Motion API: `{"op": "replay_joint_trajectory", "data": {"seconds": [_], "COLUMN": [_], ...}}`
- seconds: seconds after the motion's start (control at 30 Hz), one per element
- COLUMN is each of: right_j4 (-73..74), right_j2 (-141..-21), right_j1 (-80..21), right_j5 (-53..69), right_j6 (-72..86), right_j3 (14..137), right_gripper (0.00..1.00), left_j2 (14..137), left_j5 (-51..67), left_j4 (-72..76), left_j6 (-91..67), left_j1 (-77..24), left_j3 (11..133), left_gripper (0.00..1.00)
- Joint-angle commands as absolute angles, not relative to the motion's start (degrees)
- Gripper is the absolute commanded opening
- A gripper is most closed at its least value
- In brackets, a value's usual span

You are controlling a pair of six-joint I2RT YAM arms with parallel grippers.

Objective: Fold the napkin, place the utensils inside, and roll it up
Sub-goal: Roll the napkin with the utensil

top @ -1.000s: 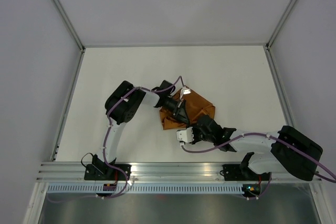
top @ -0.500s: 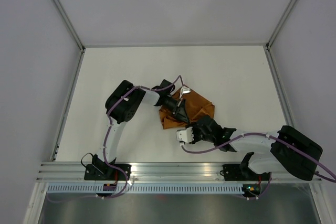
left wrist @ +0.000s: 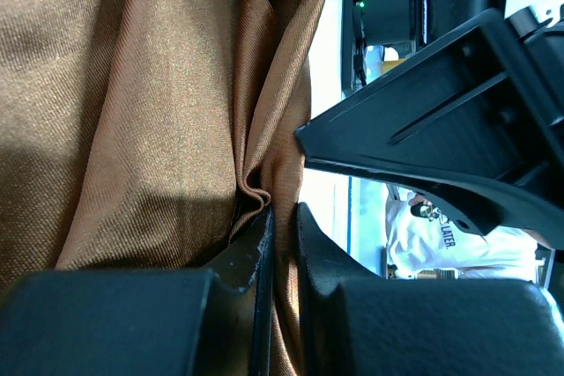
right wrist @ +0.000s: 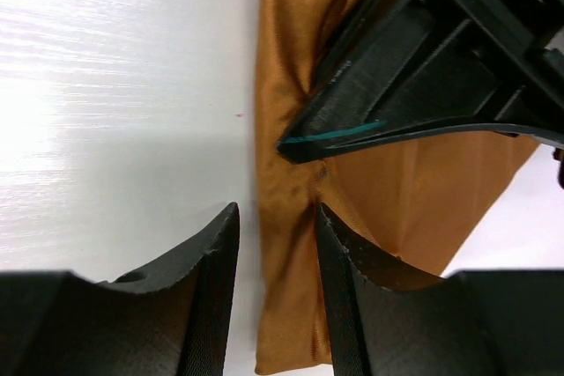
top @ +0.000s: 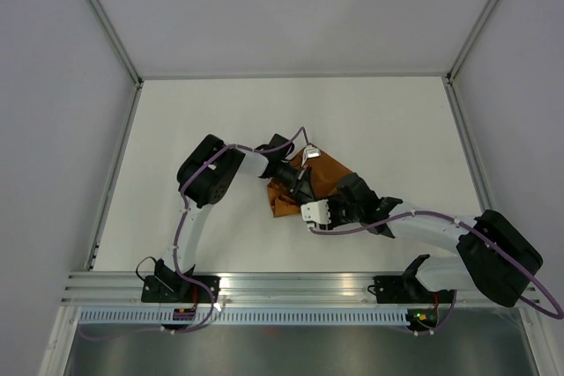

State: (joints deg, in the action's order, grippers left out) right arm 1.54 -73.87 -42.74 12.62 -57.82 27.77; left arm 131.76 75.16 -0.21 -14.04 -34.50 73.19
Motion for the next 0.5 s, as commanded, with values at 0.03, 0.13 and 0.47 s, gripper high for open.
{"op": "replay_joint_trajectory", "data": {"seconds": [0.03, 0.13, 0.47], "right_j4": [2.11, 1.76, -2.46], "right_j2": [-73.83, -74.97, -80.59], "right_j1": [-42.45, -42.45, -42.45], "right_j5": [16.52, 16.17, 14.5], "right_j6": [-58.89, -58.36, -57.48], "right_j3": [27.25, 27.6, 27.68], "right_gripper": [0.47, 0.47, 0.4], "left_j2": [136.76, 136.93, 137.29], "left_j5": [70.22, 70.31, 70.93], "left_j4": [-3.95, -4.13, -4.92], "left_j6": [-9.32, -9.23, -8.7], "left_j1": [-35.16, -35.16, -35.16], "left_j3": [71.46, 71.54, 71.98], "left_gripper": [0.02, 0.02, 0.02]}}
